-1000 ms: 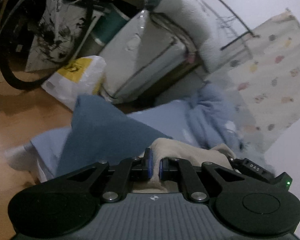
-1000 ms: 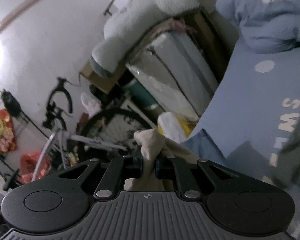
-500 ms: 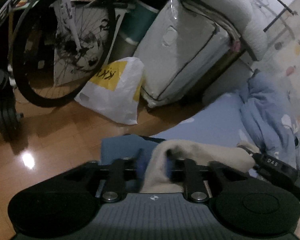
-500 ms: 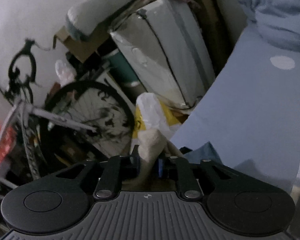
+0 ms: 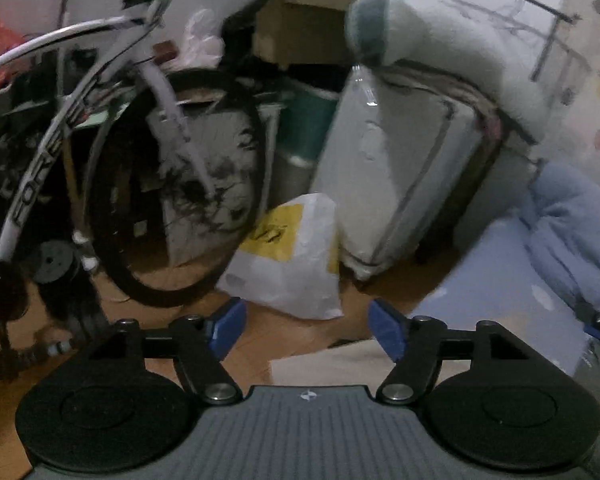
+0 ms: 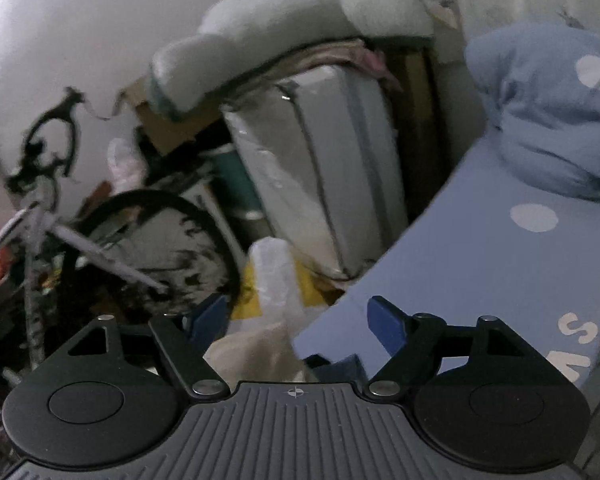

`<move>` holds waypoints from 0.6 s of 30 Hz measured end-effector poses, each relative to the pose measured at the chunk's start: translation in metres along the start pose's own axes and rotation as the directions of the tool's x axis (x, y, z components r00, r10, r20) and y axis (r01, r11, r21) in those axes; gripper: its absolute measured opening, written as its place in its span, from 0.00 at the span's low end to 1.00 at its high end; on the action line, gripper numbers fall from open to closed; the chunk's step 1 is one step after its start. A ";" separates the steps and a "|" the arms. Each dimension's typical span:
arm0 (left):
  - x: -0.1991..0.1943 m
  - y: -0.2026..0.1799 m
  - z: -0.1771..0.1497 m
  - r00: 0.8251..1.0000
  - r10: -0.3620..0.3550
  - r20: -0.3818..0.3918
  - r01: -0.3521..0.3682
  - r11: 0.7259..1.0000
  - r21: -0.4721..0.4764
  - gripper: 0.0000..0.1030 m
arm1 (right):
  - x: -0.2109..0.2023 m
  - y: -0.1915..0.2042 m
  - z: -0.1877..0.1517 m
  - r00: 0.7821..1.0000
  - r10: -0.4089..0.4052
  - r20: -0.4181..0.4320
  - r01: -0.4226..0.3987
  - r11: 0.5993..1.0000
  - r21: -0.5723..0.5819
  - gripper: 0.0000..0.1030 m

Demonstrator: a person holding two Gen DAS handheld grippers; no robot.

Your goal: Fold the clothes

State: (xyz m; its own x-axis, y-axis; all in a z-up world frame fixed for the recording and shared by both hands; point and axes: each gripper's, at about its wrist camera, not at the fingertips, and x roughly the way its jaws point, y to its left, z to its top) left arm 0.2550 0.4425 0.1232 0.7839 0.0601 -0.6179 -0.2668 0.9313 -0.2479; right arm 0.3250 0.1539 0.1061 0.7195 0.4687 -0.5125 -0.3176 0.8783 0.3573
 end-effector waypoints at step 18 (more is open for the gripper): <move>-0.002 -0.075 -0.078 0.995 -0.096 -0.036 0.099 0.989 0.106 0.84 | -0.051 -0.027 -0.058 0.977 -0.150 -0.149 0.112 0.965 -0.238 0.78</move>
State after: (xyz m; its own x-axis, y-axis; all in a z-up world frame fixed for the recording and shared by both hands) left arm 0.2297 0.3446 0.0847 0.7856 -0.0426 -0.6173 -0.1263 0.9656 -0.2274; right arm 0.2610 0.1113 0.0772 0.6589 0.3404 -0.6708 -0.3729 0.9223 0.1017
